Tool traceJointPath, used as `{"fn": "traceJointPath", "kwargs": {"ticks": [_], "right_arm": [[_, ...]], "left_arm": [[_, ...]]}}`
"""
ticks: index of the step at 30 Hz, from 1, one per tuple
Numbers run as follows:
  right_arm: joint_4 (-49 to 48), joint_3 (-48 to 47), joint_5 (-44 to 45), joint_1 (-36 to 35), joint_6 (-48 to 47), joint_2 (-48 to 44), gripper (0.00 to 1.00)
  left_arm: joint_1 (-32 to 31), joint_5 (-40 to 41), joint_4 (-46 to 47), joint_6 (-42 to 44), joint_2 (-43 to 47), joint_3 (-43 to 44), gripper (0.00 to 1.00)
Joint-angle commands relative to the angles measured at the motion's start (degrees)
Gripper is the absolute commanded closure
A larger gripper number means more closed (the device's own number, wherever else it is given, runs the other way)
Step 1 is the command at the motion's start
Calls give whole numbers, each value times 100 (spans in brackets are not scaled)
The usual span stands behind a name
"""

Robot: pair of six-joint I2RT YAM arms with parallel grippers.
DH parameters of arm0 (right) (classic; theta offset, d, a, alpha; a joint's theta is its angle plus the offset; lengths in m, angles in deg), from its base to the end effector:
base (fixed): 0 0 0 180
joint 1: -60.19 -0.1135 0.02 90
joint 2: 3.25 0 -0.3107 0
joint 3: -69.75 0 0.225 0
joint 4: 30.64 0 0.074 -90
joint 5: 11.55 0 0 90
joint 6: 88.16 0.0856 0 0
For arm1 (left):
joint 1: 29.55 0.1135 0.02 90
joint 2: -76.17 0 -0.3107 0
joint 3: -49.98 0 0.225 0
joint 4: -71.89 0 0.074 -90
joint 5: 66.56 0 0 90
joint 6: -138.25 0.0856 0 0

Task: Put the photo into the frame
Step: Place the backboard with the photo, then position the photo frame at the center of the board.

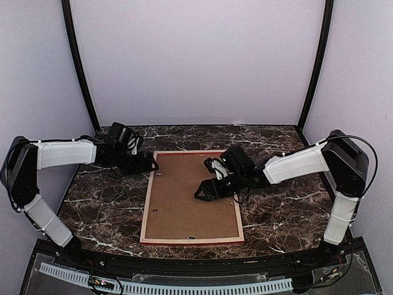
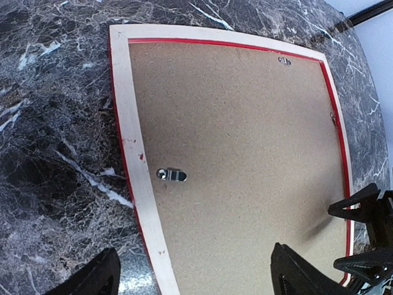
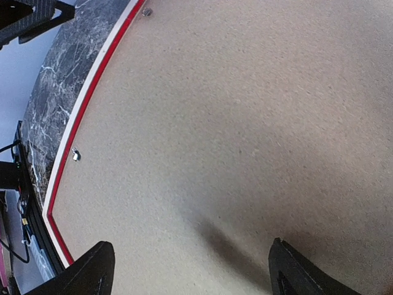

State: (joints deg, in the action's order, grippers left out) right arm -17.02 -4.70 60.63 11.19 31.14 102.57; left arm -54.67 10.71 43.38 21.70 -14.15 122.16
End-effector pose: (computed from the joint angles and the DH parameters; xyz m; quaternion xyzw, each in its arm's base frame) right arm 0.2471 0.3242 0.1854 -0.2145 0.8891 0.3497 0.2029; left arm 0.3032 -0.1630 0.2396 0.0294 0.9240 -0.2527 0.2855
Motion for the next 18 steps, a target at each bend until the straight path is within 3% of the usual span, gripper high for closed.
{"fn": "traceJointPath", "kwargs": {"ticks": [1, 4, 10, 18], "right_arm": [[727, -22, 414, 130, -170, -552, 11], [1049, -47, 883, 230, -243, -821, 10], [1758, -67, 1975, 506, -300, -1046, 11], [1864, -147, 2091, 696, -336, -647, 14]], "left_arm": [[70, -125, -22, 165, 72, 143, 11], [133, -465, 274, 78, 43, 22, 2], [357, -818, 704, -90, 197, -253, 1], [456, -835, 576, 24, 117, -163, 1]]}}
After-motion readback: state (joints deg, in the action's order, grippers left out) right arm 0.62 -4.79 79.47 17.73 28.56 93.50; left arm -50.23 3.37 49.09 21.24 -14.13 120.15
